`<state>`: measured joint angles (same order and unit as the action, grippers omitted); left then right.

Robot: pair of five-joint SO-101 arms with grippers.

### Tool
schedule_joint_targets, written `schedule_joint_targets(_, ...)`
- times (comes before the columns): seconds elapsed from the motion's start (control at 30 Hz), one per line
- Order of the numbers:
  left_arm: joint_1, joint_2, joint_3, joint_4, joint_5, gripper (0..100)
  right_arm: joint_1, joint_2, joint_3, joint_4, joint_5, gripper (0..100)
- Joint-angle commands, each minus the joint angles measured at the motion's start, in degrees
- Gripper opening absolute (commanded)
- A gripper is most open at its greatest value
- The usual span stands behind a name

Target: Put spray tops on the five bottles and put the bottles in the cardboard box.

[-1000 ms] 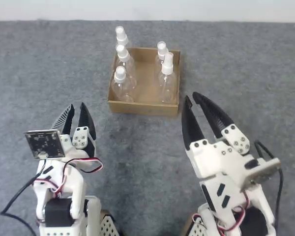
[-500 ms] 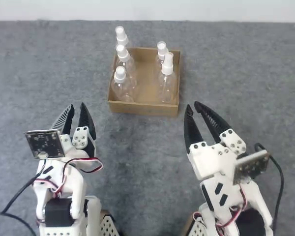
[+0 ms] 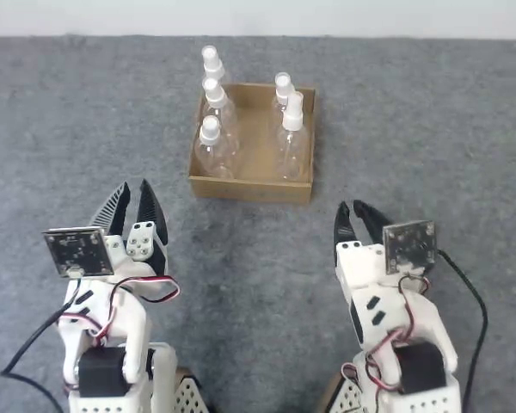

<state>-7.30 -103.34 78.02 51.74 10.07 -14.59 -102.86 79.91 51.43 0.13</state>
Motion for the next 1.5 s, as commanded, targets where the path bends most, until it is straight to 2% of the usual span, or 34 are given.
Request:
schedule_joint_targets(0.0,-0.3,-0.8,-1.0,-2.2,-0.3,8,0.8,-1.2,1.1,-0.9,0.6,3.8)
schedule_joint_targets(0.57,0.2,-0.8,-1.0,-2.2,-0.4,8,0.7,-1.2,16.2,-0.9,0.7,3.8)
schedule_joint_targets(0.9,0.3,-0.8,0.1,-3.3,-0.4,8,0.8,-1.1,16.4,0.0,0.7,3.5)
schedule_joint_targets(1.07,0.3,-0.8,2.9,-7.0,-0.4,8,0.4,-1.1,16.4,8.0,0.4,3.5)
schedule_joint_targets(1.23,0.7,-0.8,3.6,-7.4,-0.3,8,0.6,-1.1,16.4,13.8,0.4,3.4)
schedule_joint_targets(1.47,9.0,-0.8,5.2,-7.5,-0.5,8,0.7,-1.1,16.4,20.5,0.4,3.4)
